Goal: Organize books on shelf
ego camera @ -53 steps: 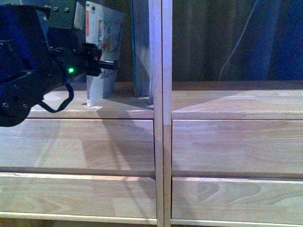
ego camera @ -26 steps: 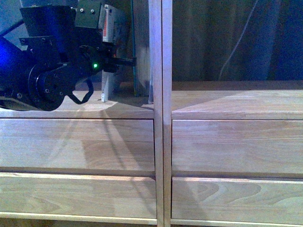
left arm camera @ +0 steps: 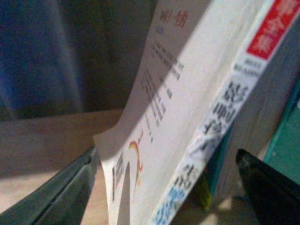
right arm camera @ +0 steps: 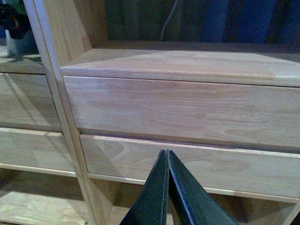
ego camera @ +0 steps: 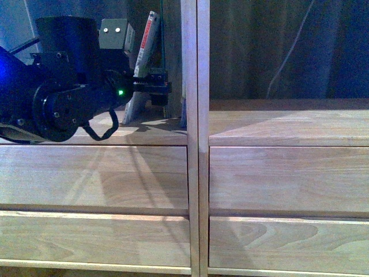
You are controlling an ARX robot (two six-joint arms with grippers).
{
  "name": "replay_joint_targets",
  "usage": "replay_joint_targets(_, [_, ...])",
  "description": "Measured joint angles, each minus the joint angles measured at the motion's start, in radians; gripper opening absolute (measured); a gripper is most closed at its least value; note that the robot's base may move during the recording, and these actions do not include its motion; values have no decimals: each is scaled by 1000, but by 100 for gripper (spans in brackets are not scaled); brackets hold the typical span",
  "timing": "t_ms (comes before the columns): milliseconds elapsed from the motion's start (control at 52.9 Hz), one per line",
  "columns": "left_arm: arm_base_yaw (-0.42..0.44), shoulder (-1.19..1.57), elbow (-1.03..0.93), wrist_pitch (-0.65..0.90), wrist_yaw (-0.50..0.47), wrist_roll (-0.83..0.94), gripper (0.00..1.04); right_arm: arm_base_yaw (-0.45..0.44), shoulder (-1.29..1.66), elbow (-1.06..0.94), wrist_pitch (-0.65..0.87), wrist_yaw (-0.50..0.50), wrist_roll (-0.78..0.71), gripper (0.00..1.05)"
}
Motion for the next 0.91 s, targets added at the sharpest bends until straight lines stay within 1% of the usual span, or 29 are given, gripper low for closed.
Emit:
replay_joint_targets(38, [1,-25,-33,-10,6,-14,98,0,0,0,0,0,0,3])
replay_joint_targets(57, [1,-32,-41,-11,9,-17,99,0,0,0,0,0,0,3])
replay_joint_targets(132, [2,-78,-93,-22,32,-50,97,0,-1,0,0,0,0,3])
replay_joint_targets(265, [2,-174,-195,-34,78,-110,97,0,-1,0,0,0,0,3])
replay_joint_targets(340, [2,-264,-290,-22,108,-141,97,0,-1,0,0,0,0,3])
replay_joint_targets(473, [6,-403,-434,23,115,-147,97,0,-1,0,0,0,0,3])
replay_joint_targets(586, [21,-544,-560,13,107,-146,97,0,-1,0,0,0,0,3])
replay_joint_targets(718, [58,-757,-747,-2,120,-121,97,0,-1,0,0,0,0,3])
replay_joint_targets(813, [101,-964,-904,-60,166,-107,97,0,-1,0,0,0,0,3])
replay_joint_targets(907, [158,-1170,-1043,-150,241,-106,97,0,-1,0,0,0,0,3])
